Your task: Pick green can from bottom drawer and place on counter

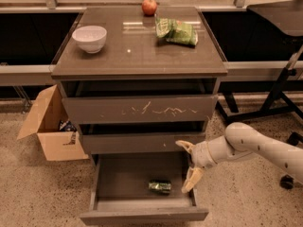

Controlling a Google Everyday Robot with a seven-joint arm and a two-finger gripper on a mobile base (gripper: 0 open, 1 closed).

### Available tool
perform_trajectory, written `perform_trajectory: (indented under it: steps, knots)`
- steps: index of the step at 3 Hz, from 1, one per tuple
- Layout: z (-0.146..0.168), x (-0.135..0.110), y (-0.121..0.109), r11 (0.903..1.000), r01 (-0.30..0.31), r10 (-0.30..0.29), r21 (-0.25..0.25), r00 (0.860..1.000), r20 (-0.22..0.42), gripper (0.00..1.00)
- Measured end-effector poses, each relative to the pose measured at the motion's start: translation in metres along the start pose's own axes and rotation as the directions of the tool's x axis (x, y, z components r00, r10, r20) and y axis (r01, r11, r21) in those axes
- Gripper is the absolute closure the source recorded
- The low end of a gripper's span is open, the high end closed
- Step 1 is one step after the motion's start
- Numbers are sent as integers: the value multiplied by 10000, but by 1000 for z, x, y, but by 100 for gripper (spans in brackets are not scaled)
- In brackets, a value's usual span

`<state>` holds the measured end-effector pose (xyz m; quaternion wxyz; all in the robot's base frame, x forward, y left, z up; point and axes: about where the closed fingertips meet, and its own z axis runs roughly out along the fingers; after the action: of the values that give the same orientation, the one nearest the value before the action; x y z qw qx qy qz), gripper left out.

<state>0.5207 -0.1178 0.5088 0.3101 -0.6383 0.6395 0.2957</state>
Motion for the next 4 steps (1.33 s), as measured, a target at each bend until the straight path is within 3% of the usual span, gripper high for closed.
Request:
perform_trajectory:
  steps: [1, 2, 4]
  knots:
    - [0, 0, 0, 10000, 0, 0, -1, 10000, 0, 0]
    - [18, 16, -3, 9997, -201, 198, -126, 9996, -224, 0]
    - [92, 95, -5, 9938, -437, 417, -1022, 9989, -219, 0]
